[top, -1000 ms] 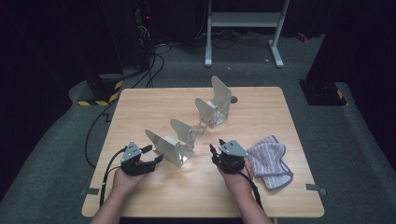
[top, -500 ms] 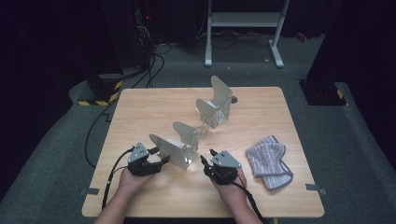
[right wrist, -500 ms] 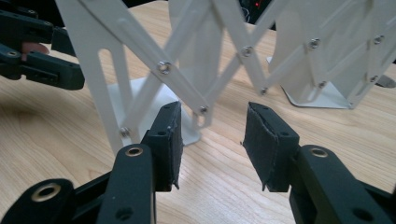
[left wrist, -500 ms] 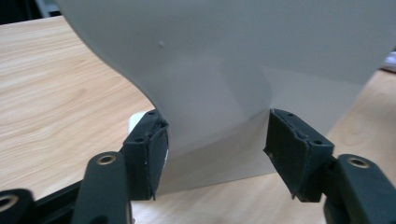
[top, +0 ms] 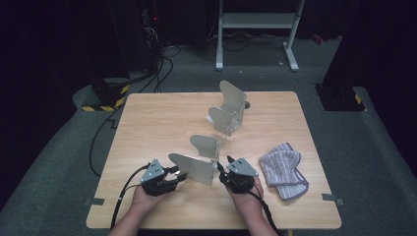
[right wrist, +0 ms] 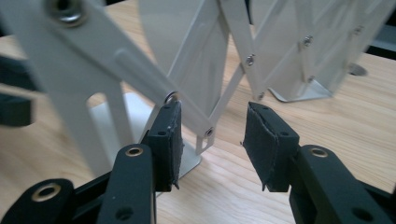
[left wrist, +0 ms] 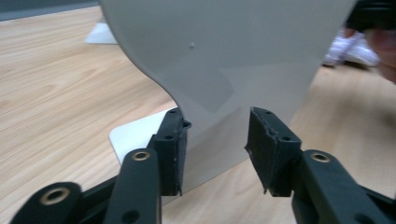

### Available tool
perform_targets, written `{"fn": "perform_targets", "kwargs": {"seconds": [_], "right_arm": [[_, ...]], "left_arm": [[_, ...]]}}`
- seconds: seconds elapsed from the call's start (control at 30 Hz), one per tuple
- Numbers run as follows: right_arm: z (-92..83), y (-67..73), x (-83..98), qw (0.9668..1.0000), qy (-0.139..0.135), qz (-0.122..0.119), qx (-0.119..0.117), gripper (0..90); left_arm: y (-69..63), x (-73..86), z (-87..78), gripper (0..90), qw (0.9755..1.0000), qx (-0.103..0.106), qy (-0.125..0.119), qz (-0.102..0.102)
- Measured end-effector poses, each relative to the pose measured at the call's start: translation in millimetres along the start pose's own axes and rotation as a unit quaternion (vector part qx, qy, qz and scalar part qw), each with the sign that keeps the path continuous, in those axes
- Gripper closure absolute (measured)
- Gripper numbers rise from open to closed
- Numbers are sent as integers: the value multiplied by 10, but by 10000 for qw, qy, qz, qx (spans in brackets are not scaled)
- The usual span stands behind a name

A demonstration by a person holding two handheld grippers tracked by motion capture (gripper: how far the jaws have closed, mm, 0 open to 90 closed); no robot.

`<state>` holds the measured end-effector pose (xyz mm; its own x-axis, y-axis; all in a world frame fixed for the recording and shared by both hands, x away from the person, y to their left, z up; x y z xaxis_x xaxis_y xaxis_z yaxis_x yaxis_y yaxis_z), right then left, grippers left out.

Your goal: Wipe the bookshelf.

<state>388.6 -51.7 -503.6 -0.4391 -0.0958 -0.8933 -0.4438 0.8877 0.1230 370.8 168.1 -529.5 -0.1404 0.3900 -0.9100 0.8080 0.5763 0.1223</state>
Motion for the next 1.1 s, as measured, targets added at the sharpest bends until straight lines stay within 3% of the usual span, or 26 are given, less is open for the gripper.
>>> {"fn": "perform_targets", "kwargs": {"seconds": [0.13, 0.2, 0.3, 0.4, 0.53, 0.7, 0.93, 1.1], "right_arm": [[34, -127, -2, 9996, 11, 226, 159, 568], [54, -136, -6, 9995, 31, 280, 137, 569], [89, -100, -13, 9996, 63, 240, 106, 582], [110, -85, -34, 9996, 22, 241, 174, 645], [158, -29, -58, 9998, 21, 127, 157, 741], [276, 93, -123, 10000, 28, -25, 73, 799], [531, 388, -200, 9991, 107, -214, -354, 821], [672, 536, -249, 9974, 156, -350, -609, 799]], "left_arm": [[35, -44, 36, 540, 10000, -57, -58, -35], [57, -64, 57, 526, 9997, 101, -132, -169], [-11, -92, 112, 545, 9997, 237, -62, -44], [-41, -84, 111, 581, 9991, 396, -105, -124], [-126, -47, 24, 669, 9984, 545, -141, -86], [-197, 25, -149, 754, 9989, 447, -137, -56], [-236, 123, -373, 803, 9996, 205, -120, -143], [-308, 141, -434, 827, 9999, 121, -84, -29]]}}
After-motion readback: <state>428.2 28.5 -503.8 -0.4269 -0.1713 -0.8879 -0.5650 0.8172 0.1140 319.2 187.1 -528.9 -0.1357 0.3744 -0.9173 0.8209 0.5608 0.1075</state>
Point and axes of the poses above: each handheld gripper's, and its own axes: z roughly forward along the jaws, x roughly out of its underside, y roughly to its left, the point moved 6 cm from there along z, roughly forward along the jaws, and after that the axes turned 12 degrees about z, right-handed, at the moved point
